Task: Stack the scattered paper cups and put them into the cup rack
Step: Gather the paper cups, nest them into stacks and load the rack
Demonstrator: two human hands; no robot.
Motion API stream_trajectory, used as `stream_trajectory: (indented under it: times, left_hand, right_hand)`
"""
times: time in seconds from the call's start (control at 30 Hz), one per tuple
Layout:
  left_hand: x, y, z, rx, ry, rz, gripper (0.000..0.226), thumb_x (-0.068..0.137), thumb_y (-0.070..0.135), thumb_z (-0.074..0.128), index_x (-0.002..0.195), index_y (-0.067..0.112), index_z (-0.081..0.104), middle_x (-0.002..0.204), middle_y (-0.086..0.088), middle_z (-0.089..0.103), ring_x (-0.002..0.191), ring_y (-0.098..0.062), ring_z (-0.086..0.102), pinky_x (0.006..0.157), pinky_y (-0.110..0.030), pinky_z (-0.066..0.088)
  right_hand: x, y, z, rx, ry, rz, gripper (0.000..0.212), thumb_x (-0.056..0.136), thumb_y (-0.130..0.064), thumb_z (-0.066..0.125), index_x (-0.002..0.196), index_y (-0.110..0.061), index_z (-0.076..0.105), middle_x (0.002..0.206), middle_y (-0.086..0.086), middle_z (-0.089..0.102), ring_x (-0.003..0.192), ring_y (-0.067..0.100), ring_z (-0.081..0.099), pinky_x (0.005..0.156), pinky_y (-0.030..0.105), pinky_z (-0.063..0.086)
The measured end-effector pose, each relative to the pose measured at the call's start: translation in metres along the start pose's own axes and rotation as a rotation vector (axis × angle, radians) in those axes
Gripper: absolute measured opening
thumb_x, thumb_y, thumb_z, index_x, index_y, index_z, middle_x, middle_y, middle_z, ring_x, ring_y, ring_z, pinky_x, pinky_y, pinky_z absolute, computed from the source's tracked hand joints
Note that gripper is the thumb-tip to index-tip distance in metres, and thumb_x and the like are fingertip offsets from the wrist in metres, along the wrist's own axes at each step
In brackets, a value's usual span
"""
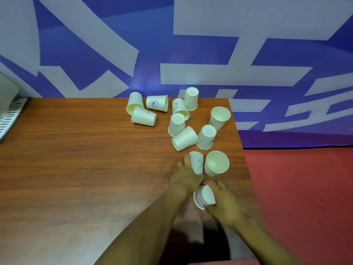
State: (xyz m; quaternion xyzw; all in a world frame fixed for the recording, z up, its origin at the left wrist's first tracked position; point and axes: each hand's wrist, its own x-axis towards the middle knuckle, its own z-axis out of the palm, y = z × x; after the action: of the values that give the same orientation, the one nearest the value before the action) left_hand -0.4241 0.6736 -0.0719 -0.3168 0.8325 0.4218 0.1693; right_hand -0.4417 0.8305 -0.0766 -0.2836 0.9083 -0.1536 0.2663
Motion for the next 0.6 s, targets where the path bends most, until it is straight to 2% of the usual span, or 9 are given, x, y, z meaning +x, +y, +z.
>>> stream_trajectory:
  times: [0.07,0.17,0.3,0.37,0.47,0.6]
  left_hand:
    - [-0.010,-0.005,-0.010,-0.098,-0.001,0.013,0.072,0.078,0.035,0.066,0.134,0.025,0.023,0.121,-0.005,0.034,0.110,-0.027,0.047,0.083,-0.034,0.041]
    - [-0.032,-0.024,-0.036,-0.186,0.103,0.042,0.066,0.075,0.028,0.073,0.125,0.021,0.029,0.116,-0.001,0.031,0.097,-0.019,0.044,0.072,-0.028,0.039]
    - [-0.061,-0.063,-0.082,-0.169,0.248,0.070,0.067,0.073,0.025,0.076,0.123,0.019,0.032,0.115,0.001,0.033,0.105,-0.022,0.045,0.086,-0.035,0.044]
    - [-0.071,-0.079,-0.109,-0.166,0.314,0.047,0.068,0.070,0.026,0.078,0.121,0.022,0.033,0.115,0.002,0.035,0.105,-0.021,0.043,0.081,-0.032,0.042]
    - [-0.080,-0.101,-0.146,-0.128,0.395,0.036,0.066,0.069,0.027,0.078,0.119,0.022,0.036,0.112,0.001,0.039,0.106,-0.020,0.039,0.079,-0.029,0.036]
    - [-0.089,-0.133,-0.185,-0.096,0.392,0.077,0.055,0.073,0.028,0.072,0.117,0.023,0.039,0.111,0.001,0.038,0.108,-0.023,0.039,0.079,-0.030,0.036]
  right_hand:
    - [-0.001,-0.004,-0.001,0.089,0.014,0.024,0.066,0.069,-0.027,0.069,0.128,-0.032,0.040,0.122,-0.009,0.047,0.111,0.019,0.050,0.090,0.032,0.046]
    - [-0.002,-0.021,-0.004,0.230,0.064,0.021,0.072,0.065,-0.025,0.075,0.126,-0.026,0.037,0.120,-0.011,0.040,0.107,0.015,0.049,0.088,0.031,0.046]
    - [0.005,-0.060,-0.007,0.294,0.093,-0.037,0.065,0.060,-0.026,0.079,0.106,-0.028,0.034,0.105,-0.005,0.045,0.090,0.014,0.050,0.072,0.029,0.044]
    - [0.012,-0.083,-0.007,0.269,0.118,-0.069,0.063,0.058,-0.030,0.080,0.103,-0.031,0.035,0.101,-0.007,0.049,0.089,0.013,0.051,0.069,0.027,0.041]
    - [0.021,-0.118,-0.006,0.281,0.123,-0.107,0.062,0.059,-0.033,0.079,0.106,-0.037,0.039,0.104,-0.013,0.051,0.093,0.010,0.052,0.074,0.029,0.047]
    - [0.028,-0.159,-0.001,0.335,0.166,-0.128,0.057,0.056,-0.035,0.076,0.103,-0.041,0.044,0.105,-0.015,0.049,0.095,0.008,0.054,0.079,0.032,0.049]
